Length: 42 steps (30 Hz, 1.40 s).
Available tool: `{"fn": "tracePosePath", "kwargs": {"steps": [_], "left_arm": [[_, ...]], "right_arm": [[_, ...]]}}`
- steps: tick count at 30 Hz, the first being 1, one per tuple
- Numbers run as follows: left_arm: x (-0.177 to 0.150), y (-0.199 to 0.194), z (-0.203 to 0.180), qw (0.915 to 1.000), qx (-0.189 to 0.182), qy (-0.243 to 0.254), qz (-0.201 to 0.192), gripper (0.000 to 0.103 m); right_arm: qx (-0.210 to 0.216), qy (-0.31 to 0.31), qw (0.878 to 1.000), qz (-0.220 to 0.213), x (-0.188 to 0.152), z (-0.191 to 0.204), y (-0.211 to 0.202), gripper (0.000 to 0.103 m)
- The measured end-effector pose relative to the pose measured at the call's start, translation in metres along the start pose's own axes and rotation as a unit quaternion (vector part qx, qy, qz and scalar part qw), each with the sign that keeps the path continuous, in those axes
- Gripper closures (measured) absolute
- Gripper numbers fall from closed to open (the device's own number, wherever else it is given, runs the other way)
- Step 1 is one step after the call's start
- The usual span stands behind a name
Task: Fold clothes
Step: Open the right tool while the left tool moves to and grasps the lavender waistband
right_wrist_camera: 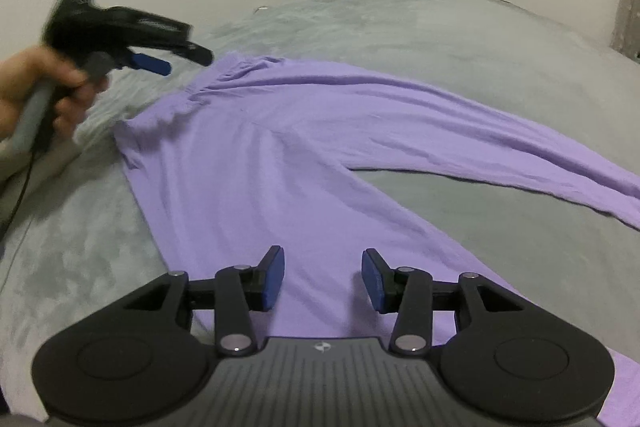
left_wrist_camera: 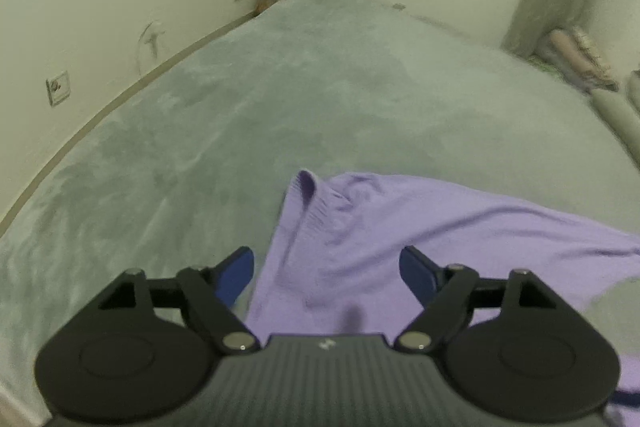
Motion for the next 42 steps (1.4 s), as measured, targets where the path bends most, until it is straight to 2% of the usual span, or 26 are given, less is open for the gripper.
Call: {"fn": "tracePosePath", "kwargs": {"steps": [4,6,10,12,13,14,16,17,19,20,22,28,33,34,36,37,38,40,42], "left_arm": [[-0.003,0.030,0.008,0.9980,0.032,-0.048,0.026,0.024],[-0.007,0.032,0.006,0.9969,0.046,-0.062,0.014,0.024],[-0.002,0.039,-0.004,0.9957,0.070,-0.061,0.003,0.026],[0.005,0.045,-0.007,0.9958,0.079,-0.046,0.000,0.038],[0.007,0.047,-0.007,0.9959,0.083,-0.034,0.000,0.051],[0.008,0.050,-0.007,0.9960,0.087,-0.023,0.001,0.070],[0.011,0.052,-0.008,0.9961,0.088,-0.011,0.004,0.088],[0.013,0.052,-0.008,0.9961,0.088,-0.006,0.006,0.093],[0.015,0.053,-0.010,0.9958,0.092,0.001,0.001,0.096],[0.017,0.053,-0.008,0.9944,0.105,0.011,-0.010,0.097],[0.023,0.051,-0.005,0.9901,0.132,0.034,-0.034,0.097],[0.025,0.061,0.009,0.9932,0.112,0.012,-0.027,0.096],[0.025,0.059,0.009,0.9939,0.108,0.009,-0.019,0.087],[0.027,0.054,0.011,0.9944,0.104,0.002,-0.019,0.086],[0.028,0.050,0.013,0.9943,0.105,-0.005,-0.019,0.080],[0.029,0.048,0.014,0.9940,0.107,-0.008,-0.021,0.066],[0.029,0.047,0.016,0.9938,0.108,-0.011,-0.023,0.056],[0.028,0.043,0.018,0.9931,0.113,-0.013,-0.028,0.055],[0.025,0.042,0.018,0.9930,0.115,-0.013,-0.027,0.055]], "right_arm": [[-0.011,0.016,1.000,0.001,-0.004,-0.015,-0.005,0.061],[-0.012,0.022,1.000,0.000,-0.004,-0.019,-0.005,0.060],[-0.009,0.022,1.000,-0.008,-0.002,-0.018,-0.007,0.060],[-0.008,0.018,1.000,-0.016,-0.001,-0.016,-0.010,0.060],[-0.008,0.020,1.000,-0.019,0.000,-0.018,-0.011,0.060],[-0.009,0.022,0.999,-0.023,0.001,-0.019,-0.013,0.060],[-0.013,0.033,0.999,-0.027,0.002,-0.026,-0.014,0.060],[-0.016,0.042,0.999,-0.028,0.002,-0.030,-0.014,0.060],[-0.026,0.059,0.998,-0.029,0.001,-0.039,-0.013,0.060],[-0.030,0.067,0.997,-0.030,0.001,-0.043,-0.013,0.060],[-0.039,0.080,0.996,-0.032,0.000,-0.049,-0.013,0.060],[-0.050,0.096,0.993,-0.037,-0.002,-0.061,-0.013,0.060],[-0.078,0.121,0.988,-0.058,0.003,-0.095,-0.033,0.060],[-0.090,0.138,0.984,-0.068,0.004,-0.111,-0.043,0.059],[-0.123,0.180,0.972,-0.088,0.002,-0.153,-0.063,0.051],[-0.145,0.212,0.962,-0.095,-0.002,-0.179,-0.071,0.050],[-0.167,0.244,0.950,-0.101,-0.007,-0.205,-0.079,0.050],[-0.200,0.304,0.926,-0.103,-0.021,-0.250,-0.089,0.050],[-0.216,0.350,0.905,-0.105,-0.030,-0.288,-0.094,0.050]]}}
Point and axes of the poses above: each gripper's, at about its wrist camera, not at the fingertips, and y roughly the way its jaws point, z to its left, x to its top, the point moved 8 cm from there along y, roughly the way its jaws point, and after that the axes turned 5 degrees about x, right-handed, at the moved point
